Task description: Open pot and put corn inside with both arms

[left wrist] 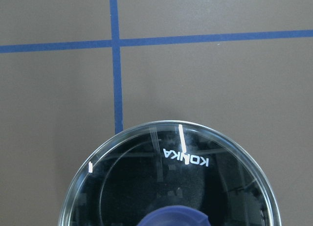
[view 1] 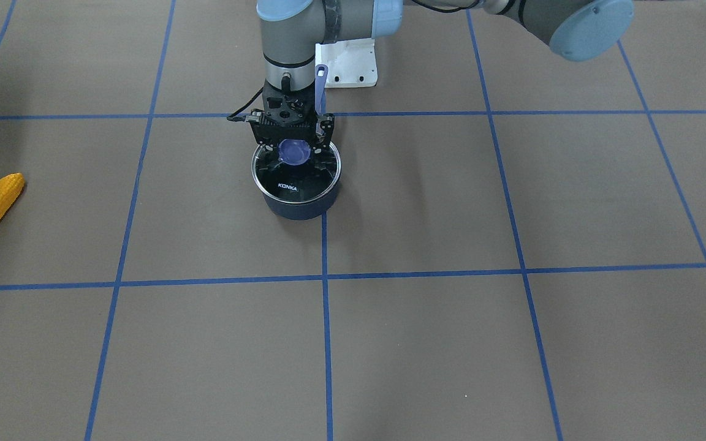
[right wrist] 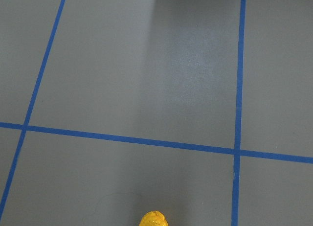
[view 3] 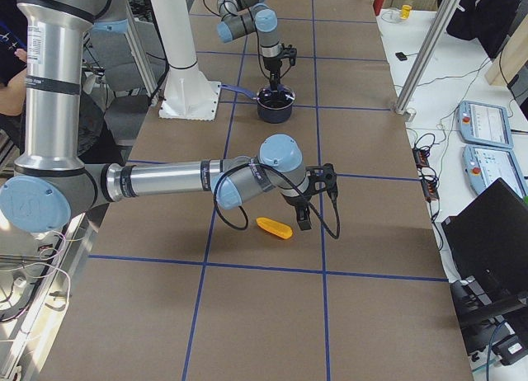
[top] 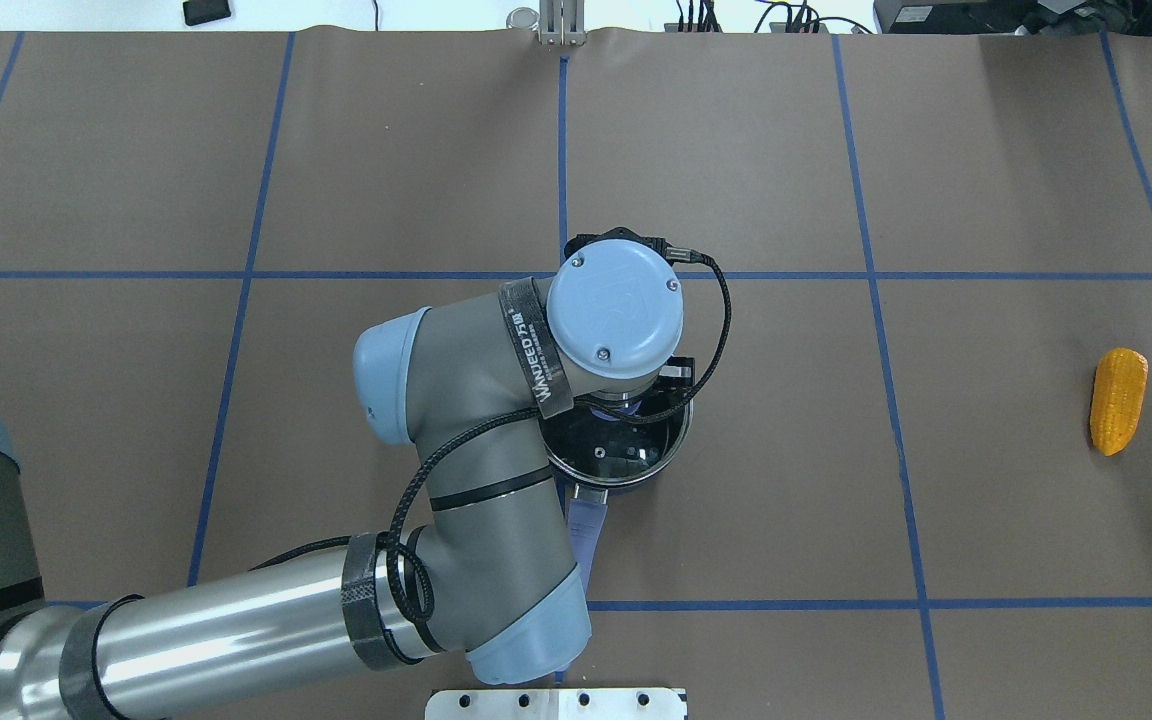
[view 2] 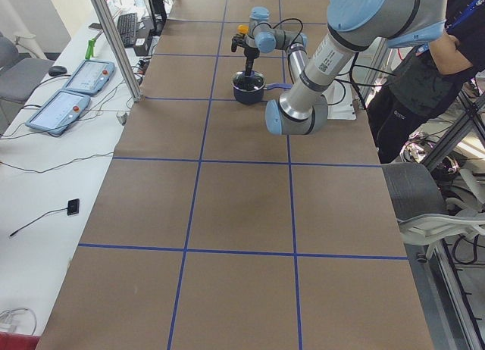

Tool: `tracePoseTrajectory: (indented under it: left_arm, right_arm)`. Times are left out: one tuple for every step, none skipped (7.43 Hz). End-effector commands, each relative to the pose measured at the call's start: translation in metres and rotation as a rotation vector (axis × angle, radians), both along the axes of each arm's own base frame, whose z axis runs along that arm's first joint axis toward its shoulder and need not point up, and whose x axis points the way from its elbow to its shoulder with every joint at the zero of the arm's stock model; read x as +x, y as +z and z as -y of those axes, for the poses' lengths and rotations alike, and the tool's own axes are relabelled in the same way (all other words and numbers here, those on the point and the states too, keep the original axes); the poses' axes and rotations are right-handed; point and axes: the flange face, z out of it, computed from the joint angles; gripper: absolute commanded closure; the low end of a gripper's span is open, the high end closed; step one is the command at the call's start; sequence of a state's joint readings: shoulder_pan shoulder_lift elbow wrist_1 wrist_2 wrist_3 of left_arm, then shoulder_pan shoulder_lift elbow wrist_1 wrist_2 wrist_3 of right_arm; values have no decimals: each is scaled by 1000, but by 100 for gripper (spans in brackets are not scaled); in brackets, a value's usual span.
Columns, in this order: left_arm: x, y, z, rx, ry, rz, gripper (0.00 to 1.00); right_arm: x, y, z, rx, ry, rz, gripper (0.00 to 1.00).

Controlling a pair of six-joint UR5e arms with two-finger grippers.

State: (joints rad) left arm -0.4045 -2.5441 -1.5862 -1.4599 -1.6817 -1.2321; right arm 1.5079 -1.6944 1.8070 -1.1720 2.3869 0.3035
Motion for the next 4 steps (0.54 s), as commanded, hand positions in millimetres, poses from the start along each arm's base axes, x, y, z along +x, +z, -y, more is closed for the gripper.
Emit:
tracePoseTrajectory:
  left_arm:
    - [-39, -9, -11, 35, 13, -44, 100]
    - [-75, 6, -27, 99, 73, -14, 100]
    - [-127, 24, -32, 172, 111, 17, 100]
    - [-176, 60, -31, 230, 146, 51, 100]
  right_arm:
    - [0, -1, 2, 1, 0, 0, 0]
    - [0, 1, 2, -1, -1, -1, 0]
    - [0, 1, 2, 0, -1, 0, 0]
    - [0, 1, 2, -1, -1, -1, 0]
